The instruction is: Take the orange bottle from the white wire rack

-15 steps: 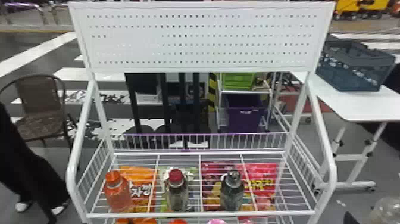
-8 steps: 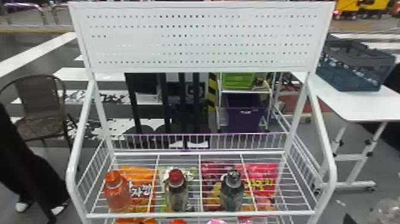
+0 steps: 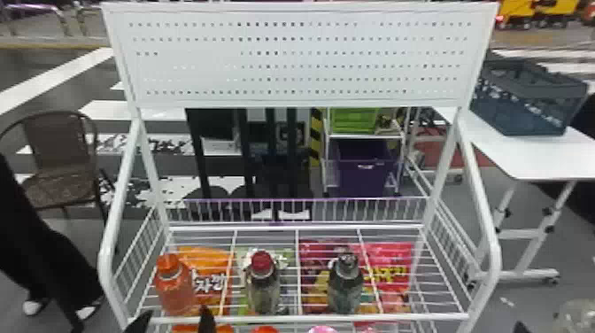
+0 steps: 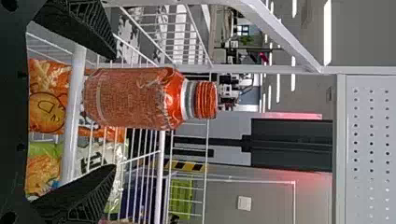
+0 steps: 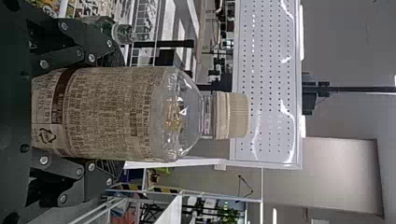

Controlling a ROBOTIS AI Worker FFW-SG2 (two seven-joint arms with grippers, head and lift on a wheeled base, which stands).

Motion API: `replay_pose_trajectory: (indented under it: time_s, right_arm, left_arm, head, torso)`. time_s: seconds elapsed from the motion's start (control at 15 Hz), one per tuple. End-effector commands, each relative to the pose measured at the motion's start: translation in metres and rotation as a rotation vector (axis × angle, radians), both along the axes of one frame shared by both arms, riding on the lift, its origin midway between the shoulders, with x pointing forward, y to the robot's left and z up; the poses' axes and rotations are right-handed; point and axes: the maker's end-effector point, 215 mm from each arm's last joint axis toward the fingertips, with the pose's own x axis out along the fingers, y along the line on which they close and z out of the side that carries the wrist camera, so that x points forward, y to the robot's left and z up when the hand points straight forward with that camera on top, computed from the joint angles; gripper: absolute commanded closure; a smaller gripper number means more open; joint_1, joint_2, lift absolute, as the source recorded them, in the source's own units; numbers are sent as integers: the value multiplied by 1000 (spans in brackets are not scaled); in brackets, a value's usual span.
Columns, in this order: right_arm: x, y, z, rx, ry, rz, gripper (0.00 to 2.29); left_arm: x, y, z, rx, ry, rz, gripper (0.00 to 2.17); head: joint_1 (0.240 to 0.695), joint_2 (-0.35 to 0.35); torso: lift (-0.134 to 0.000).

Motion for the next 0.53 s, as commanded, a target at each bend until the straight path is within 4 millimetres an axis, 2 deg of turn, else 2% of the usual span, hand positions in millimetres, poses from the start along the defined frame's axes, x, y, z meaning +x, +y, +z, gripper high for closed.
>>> replay_pose_trajectory:
  time_s: [0.0, 0.27, 0.4, 0.47]
  right_arm:
    - [-1, -1, 0, -6, 2, -1, 1099]
    - [-1, -3, 0, -13, 3, -4, 1099]
    - [-1, -3, -1, -13, 7, -4, 1099]
    - [-1, -3, -1, -15, 6, -5, 1099]
  left_arm:
    - [19, 7, -1, 9, -7, 3, 43]
    - [45, 15, 9, 24, -30, 10, 43]
    - [52, 18, 8, 29, -28, 14, 43]
    - [55, 19, 7, 30, -27, 13, 113]
  head:
    - [499, 0]
    - [499, 0]
    - [499, 0]
    - [499, 0]
  torso:
    - [0]
    - [0]
    - [0]
    - [0]
